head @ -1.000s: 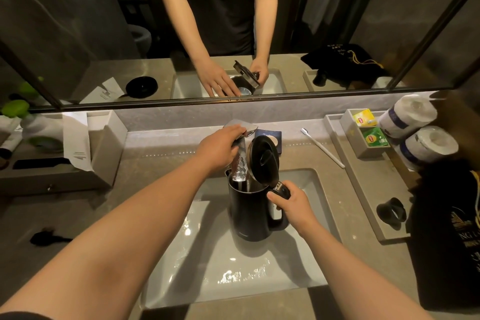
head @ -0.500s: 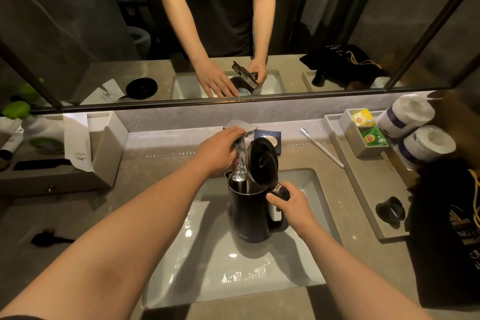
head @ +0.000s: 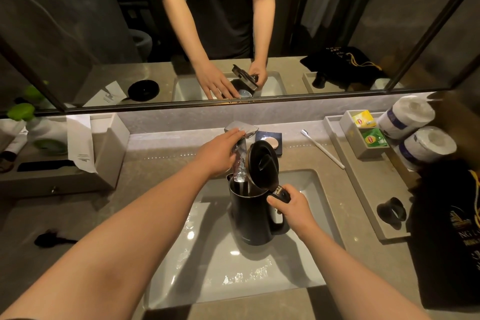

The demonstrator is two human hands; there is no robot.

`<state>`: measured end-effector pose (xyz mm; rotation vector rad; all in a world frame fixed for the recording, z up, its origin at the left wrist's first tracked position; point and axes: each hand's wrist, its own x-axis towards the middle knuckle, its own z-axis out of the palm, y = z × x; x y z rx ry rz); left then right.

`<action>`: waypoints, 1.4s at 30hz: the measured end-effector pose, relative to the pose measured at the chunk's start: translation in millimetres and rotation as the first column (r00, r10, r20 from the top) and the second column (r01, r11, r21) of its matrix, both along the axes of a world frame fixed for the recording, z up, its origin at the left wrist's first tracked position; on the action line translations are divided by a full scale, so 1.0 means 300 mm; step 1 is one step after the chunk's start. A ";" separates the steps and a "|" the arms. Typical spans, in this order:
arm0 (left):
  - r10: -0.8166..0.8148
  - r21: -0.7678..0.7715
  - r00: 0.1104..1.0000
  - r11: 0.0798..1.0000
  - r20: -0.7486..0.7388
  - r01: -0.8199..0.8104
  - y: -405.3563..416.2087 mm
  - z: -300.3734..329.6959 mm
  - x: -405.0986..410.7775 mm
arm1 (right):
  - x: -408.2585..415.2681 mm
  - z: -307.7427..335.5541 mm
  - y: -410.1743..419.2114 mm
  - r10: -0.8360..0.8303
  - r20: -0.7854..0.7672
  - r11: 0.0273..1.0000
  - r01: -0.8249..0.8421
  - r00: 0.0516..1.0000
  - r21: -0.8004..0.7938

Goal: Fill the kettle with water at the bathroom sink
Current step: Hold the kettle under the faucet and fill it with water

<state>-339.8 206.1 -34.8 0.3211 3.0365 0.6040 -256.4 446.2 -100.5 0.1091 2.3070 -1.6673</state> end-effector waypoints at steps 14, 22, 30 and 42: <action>-0.002 -0.009 0.999 1.000 0.039 0.002 0.000 0.016 0.013 | 0.006 0.002 -0.003 -0.001 -0.004 1.000 0.001 1.000 0.003; -0.010 -0.006 0.998 1.000 0.064 0.011 0.000 0.028 0.022 | 0.008 -0.005 -0.006 -0.009 -0.002 1.000 0.009 1.000 -0.005; 0.002 -0.002 0.997 1.000 0.073 -0.002 0.006 0.031 0.027 | 0.008 -0.007 -0.007 -0.010 -0.010 1.000 0.010 1.000 -0.006; 0.006 -0.012 0.997 1.000 0.076 -0.005 0.010 0.032 0.027 | 0.007 -0.005 -0.009 -0.023 -0.004 1.000 0.023 1.000 -0.009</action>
